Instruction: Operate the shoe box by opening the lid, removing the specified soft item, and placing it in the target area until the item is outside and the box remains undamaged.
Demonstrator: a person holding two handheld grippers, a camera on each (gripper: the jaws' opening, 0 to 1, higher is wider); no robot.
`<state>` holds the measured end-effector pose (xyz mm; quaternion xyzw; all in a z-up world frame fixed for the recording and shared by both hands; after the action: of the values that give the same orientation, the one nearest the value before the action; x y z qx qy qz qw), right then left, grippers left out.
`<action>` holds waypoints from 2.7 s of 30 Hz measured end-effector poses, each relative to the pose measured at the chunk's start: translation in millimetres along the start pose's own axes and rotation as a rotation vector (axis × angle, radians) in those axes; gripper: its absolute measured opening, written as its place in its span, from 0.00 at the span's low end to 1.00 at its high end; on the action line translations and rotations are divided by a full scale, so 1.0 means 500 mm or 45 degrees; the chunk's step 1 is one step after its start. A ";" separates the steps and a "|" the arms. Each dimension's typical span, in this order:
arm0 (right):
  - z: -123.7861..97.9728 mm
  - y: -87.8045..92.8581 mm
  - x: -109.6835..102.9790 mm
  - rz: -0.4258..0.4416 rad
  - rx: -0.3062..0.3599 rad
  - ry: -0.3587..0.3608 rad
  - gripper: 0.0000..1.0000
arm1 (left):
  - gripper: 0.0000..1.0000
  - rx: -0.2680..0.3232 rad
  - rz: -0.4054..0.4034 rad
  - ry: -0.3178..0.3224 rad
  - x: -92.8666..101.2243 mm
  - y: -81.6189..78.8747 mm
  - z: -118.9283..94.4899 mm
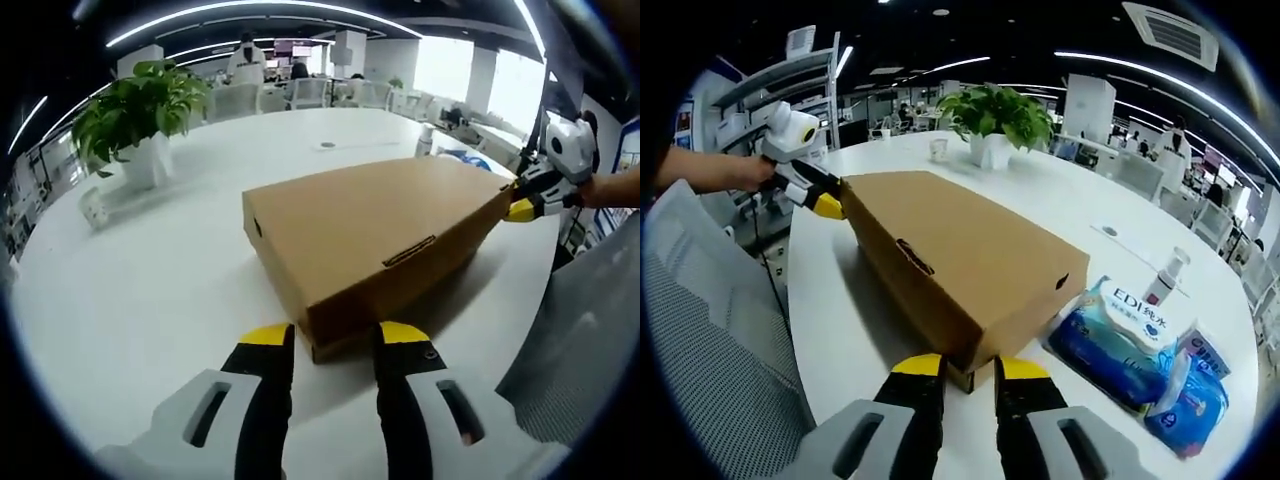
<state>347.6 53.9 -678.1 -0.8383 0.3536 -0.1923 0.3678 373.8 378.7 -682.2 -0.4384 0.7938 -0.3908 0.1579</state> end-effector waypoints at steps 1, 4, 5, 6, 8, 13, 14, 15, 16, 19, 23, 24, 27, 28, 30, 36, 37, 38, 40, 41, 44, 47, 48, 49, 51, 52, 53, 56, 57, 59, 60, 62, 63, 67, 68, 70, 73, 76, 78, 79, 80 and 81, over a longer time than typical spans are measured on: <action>0.002 0.001 0.000 0.001 -0.003 0.000 0.15 | 0.31 -0.003 -0.004 0.001 0.000 0.001 0.002; 0.005 0.005 0.001 0.003 -0.011 -0.001 0.15 | 0.31 -0.009 -0.006 0.002 0.002 0.004 0.006; 0.006 0.007 0.001 0.003 -0.014 -0.002 0.16 | 0.31 -0.010 -0.007 0.002 0.001 0.006 0.007; 0.007 0.008 0.001 0.003 -0.016 -0.002 0.16 | 0.31 -0.013 -0.011 0.002 0.002 0.007 0.007; 0.008 0.011 0.002 0.006 -0.022 -0.002 0.17 | 0.32 -0.016 -0.014 0.000 0.002 0.010 0.007; 0.008 0.015 0.005 0.004 -0.029 -0.005 0.18 | 0.32 -0.017 -0.027 -0.002 -0.001 0.015 0.007; 0.007 0.015 0.005 0.003 -0.029 -0.005 0.18 | 0.33 -0.017 -0.027 -0.004 -0.003 0.016 0.006; 0.006 0.015 0.006 0.002 -0.029 -0.006 0.18 | 0.33 -0.015 -0.028 -0.003 -0.004 0.016 0.004; 0.003 0.013 0.007 0.000 -0.028 -0.007 0.19 | 0.33 -0.012 -0.028 -0.002 -0.002 0.015 -0.001; -0.007 0.007 0.009 0.004 -0.006 -0.017 0.21 | 0.34 -0.001 -0.023 -0.004 -0.005 0.013 -0.009; -0.014 -0.006 0.010 0.008 0.023 -0.032 0.24 | 0.34 0.021 -0.019 -0.003 -0.006 0.004 -0.018; -0.014 -0.008 0.010 0.006 0.027 -0.035 0.25 | 0.34 0.024 -0.017 -0.005 -0.004 0.001 -0.021; -0.015 -0.014 0.010 0.000 0.038 -0.041 0.26 | 0.34 0.041 -0.010 -0.006 0.000 -0.010 -0.026; -0.015 -0.018 0.009 -0.001 0.046 -0.042 0.26 | 0.34 0.040 -0.004 -0.004 0.002 -0.012 -0.027; -0.013 -0.023 0.009 0.001 0.056 -0.042 0.26 | 0.34 0.041 0.018 0.001 0.007 -0.017 -0.028; -0.007 -0.027 0.006 0.002 0.048 -0.040 0.25 | 0.31 0.051 0.060 0.020 0.011 -0.021 -0.022; -0.007 -0.026 0.007 0.004 0.046 -0.038 0.25 | 0.31 0.043 0.069 0.017 0.011 -0.019 -0.021; -0.006 -0.026 0.006 0.003 0.042 -0.037 0.25 | 0.31 0.038 0.079 0.016 0.013 -0.018 -0.022; -0.005 -0.024 0.005 -0.005 0.033 -0.036 0.25 | 0.31 0.035 0.077 0.017 0.010 -0.017 -0.023; -0.004 -0.024 0.005 -0.008 0.030 -0.035 0.24 | 0.31 0.033 0.077 0.017 0.010 -0.016 -0.022; 0.000 -0.022 0.005 -0.003 0.019 -0.031 0.24 | 0.30 0.023 0.080 0.015 0.008 -0.016 -0.018; 0.003 -0.019 0.004 -0.005 0.011 -0.028 0.24 | 0.30 0.013 0.080 0.012 0.007 -0.012 -0.014; 0.004 -0.019 0.004 -0.006 0.008 -0.027 0.24 | 0.30 0.011 0.080 0.012 0.007 -0.012 -0.013; 0.004 -0.019 0.004 -0.006 0.005 -0.027 0.24 | 0.30 0.006 0.082 0.011 0.007 -0.010 -0.011; 0.007 -0.017 0.003 -0.013 -0.002 -0.023 0.24 | 0.30 -0.002 0.079 0.006 0.008 -0.009 -0.009; 0.010 -0.016 0.002 -0.018 -0.008 -0.018 0.24 | 0.30 -0.007 0.079 0.004 0.008 -0.008 -0.006; 0.012 -0.015 0.002 -0.029 -0.013 -0.014 0.24 | 0.30 -0.013 0.081 -0.002 0.008 -0.006 -0.003; 0.016 -0.014 0.000 -0.070 -0.020 0.008 0.24 | 0.30 -0.013 0.076 -0.015 0.007 -0.004 0.000; 0.016 -0.014 -0.001 -0.075 -0.022 0.012 0.24 | 0.30 -0.014 0.073 -0.017 0.006 -0.004 0.001; 0.017 -0.015 0.001 -0.077 -0.022 0.015 0.24 | 0.30 -0.016 0.070 -0.018 0.002 -0.005 0.003; 0.018 -0.016 0.002 -0.077 -0.022 0.016 0.24 | 0.30 -0.017 0.071 -0.018 0.001 -0.006 0.003; 0.021 -0.019 0.006 -0.073 -0.022 0.016 0.24 | 0.30 -0.020 0.070 -0.018 -0.002 -0.008 0.005; 0.023 -0.020 0.007 -0.075 -0.021 0.017 0.24 | 0.30 -0.022 0.070 -0.019 -0.005 -0.010 0.008; 0.032 -0.027 0.013 -0.068 -0.020 0.021 0.24 | 0.30 -0.030 0.074 -0.019 -0.016 -0.018 0.016; 0.033 -0.028 0.013 -0.066 -0.019 0.021 0.24 | 0.30 -0.032 0.074 -0.018 -0.019 -0.020 0.018; 0.037 -0.032 0.016 -0.064 -0.017 0.022 0.25 | 0.30 -0.039 0.078 -0.015 -0.025 -0.025 0.023; 0.044 -0.037 0.023 -0.059 -0.018 0.023 0.25 | 0.30 -0.048 0.078 -0.011 -0.036 -0.033 0.031; 0.053 -0.044 0.028 -0.069 -0.023 0.030 0.25 | 0.30 -0.057 0.080 -0.010 -0.044 -0.042 0.038; 0.059 -0.049 0.035 -0.065 -0.024 0.033 0.25 | 0.30 -0.060 0.077 -0.009 -0.053 -0.048 0.045; 0.064 -0.052 0.040 -0.064 -0.024 0.033 0.25 | 0.30 -0.062 0.076 -0.008 -0.057 -0.051 0.048; 0.067 -0.055 0.042 -0.066 -0.025 0.033 0.25 | 0.30 -0.066 0.076 -0.008 -0.058 -0.053 0.050; 0.069 -0.058 0.045 -0.064 -0.028 0.035 0.25 | 0.30 -0.069 0.079 -0.007 -0.062 -0.058 0.055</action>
<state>396.2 67.9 -677.5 -0.8483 0.3394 -0.2090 0.3487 424.3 381.9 -680.8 -0.4189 0.8168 -0.3630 0.1603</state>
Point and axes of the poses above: the point that each gripper's makers call its tool centre point, and the gripper's own axes: z roughly forward along the fingers, x roughly to its right, y roughly out of its underside, the point moved 6 cm from there along -z, roughly backward along the fingers, and after that the axes turned 2 degrees about y, right-handed, at the moved point
